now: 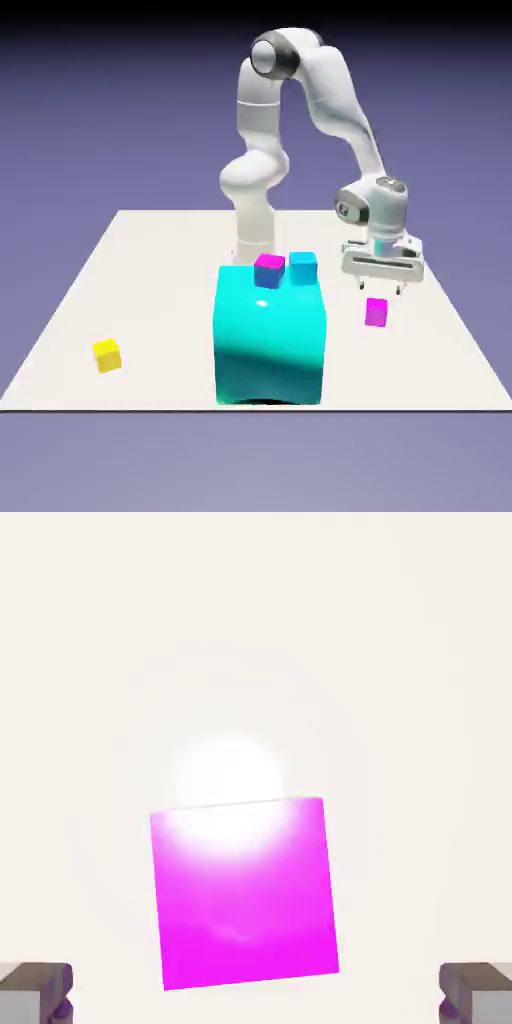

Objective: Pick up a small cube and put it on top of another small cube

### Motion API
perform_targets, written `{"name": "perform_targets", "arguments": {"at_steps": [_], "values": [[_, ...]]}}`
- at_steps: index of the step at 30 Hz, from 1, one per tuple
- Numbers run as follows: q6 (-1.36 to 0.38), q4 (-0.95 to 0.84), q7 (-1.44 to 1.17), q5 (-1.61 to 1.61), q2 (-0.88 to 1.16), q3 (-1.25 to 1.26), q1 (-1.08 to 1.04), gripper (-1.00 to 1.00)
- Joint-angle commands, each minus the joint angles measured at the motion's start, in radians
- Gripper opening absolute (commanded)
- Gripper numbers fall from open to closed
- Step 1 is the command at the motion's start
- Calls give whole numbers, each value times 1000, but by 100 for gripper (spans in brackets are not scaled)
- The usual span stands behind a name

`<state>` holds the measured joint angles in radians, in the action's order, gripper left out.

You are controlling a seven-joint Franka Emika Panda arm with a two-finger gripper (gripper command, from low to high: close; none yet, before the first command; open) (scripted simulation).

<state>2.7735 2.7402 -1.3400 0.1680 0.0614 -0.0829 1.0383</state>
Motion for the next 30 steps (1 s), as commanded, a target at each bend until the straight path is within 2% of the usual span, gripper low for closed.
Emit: {"name": "perform_targets", "arguments": {"at_steps": [1,7,8,17,30], "values": [[30,-6,-14,17,36,17,-11,0],[205,-43,-93,117,248,117,-82,0],[205,-43,-93,117,249,117,-82,-100],[0,0,0,0,0,0,1,-100],[-364,-465,24,-476,194,116,-459,-100]]}}
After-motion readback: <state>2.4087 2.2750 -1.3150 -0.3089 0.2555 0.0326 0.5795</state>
